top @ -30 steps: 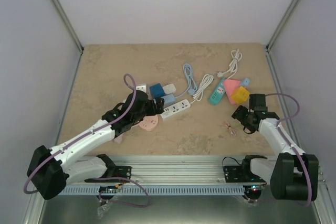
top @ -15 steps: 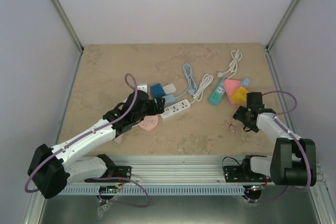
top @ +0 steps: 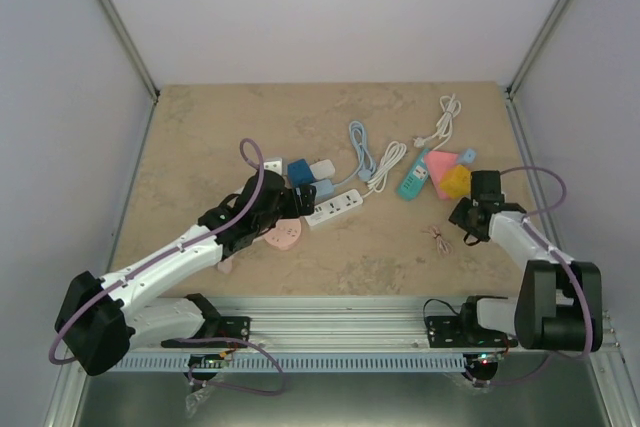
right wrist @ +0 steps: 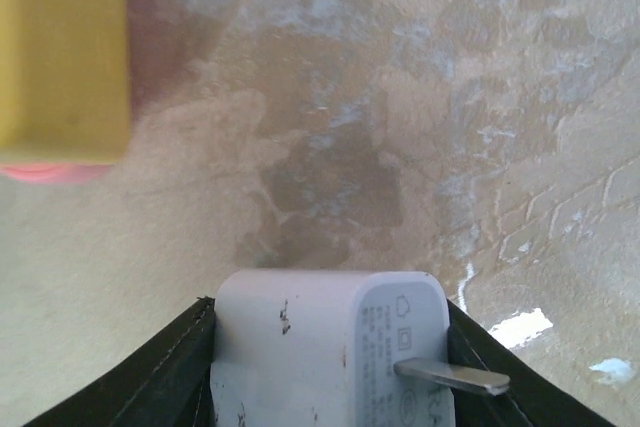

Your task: Insert the plug

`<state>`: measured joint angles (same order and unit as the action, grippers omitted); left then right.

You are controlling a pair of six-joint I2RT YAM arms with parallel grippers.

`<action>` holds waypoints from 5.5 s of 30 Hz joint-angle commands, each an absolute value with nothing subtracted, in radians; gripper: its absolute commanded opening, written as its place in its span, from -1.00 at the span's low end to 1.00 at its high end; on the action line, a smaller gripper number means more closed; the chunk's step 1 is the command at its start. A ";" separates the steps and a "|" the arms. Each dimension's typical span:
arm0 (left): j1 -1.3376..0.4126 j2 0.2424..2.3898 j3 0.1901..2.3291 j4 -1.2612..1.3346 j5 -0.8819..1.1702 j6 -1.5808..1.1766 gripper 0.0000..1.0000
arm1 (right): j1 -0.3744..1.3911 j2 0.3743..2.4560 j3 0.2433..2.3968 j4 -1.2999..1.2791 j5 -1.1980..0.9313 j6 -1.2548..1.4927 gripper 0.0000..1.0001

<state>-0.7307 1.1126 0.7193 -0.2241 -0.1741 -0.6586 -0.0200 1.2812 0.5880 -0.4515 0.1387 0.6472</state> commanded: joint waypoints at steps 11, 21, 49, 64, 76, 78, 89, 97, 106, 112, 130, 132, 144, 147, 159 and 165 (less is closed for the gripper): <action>-0.727 1.099 0.740 -0.190 -0.143 -0.680 0.99 | -0.018 1.002 0.527 -0.364 -0.288 0.634 -0.17; -0.727 1.004 0.676 -0.007 0.017 -0.736 0.99 | 0.146 0.892 0.610 -0.271 -0.425 0.738 -0.15; -0.727 0.945 0.528 0.625 0.202 -1.084 0.71 | 0.673 1.351 1.037 -0.042 -0.272 1.192 -0.16; -0.727 1.048 0.463 0.793 0.176 -1.137 0.41 | 0.684 1.301 1.034 -0.025 -0.404 1.241 -0.11; -0.727 1.058 0.457 0.881 0.006 -1.199 0.31 | 0.727 1.292 0.987 0.065 -0.414 1.183 -0.11; -0.727 1.045 0.456 0.877 -0.017 -1.182 0.18 | 0.735 1.293 0.978 0.064 -0.415 1.172 -0.11; -0.727 1.035 0.448 0.850 -0.013 -1.170 -0.77 | 0.741 1.313 0.977 0.053 -0.346 1.210 -0.12; -0.727 1.028 0.502 0.739 0.000 -1.160 -1.00 | 0.741 1.275 0.935 0.140 -0.336 1.228 0.29; -0.727 1.018 0.571 0.671 0.067 -1.195 -1.00 | 0.739 1.190 0.854 0.387 -0.350 1.270 0.41; -0.727 1.012 0.615 0.606 0.077 -1.224 -1.00 | 0.739 1.164 0.792 0.525 -0.389 1.271 0.24; -0.718 1.081 0.734 0.395 0.108 -1.335 -1.00 | 0.743 1.045 0.688 0.547 -0.371 1.211 -0.14; -0.716 1.076 0.733 0.398 0.108 -1.326 -1.00 | 0.743 1.040 0.694 0.515 -0.361 1.199 -0.26; -0.715 1.046 0.719 0.414 0.321 -1.045 0.94 | 0.724 1.022 0.719 0.458 -0.387 1.134 -0.56; -0.703 1.032 0.703 0.403 0.416 -0.971 0.98 | 0.712 1.044 0.759 0.459 -0.457 1.113 -0.56; -0.684 0.991 0.686 0.500 0.453 -1.009 0.23 | 0.687 1.050 0.751 0.516 -0.628 1.130 -0.57; -0.684 1.006 0.674 0.557 0.471 -1.031 -0.11 | 0.665 1.041 0.695 0.593 -0.678 1.185 -0.58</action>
<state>-0.6899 1.0039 0.6895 0.4938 0.4522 -1.0237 0.6769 1.0592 0.7223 0.5014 -0.6151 1.1526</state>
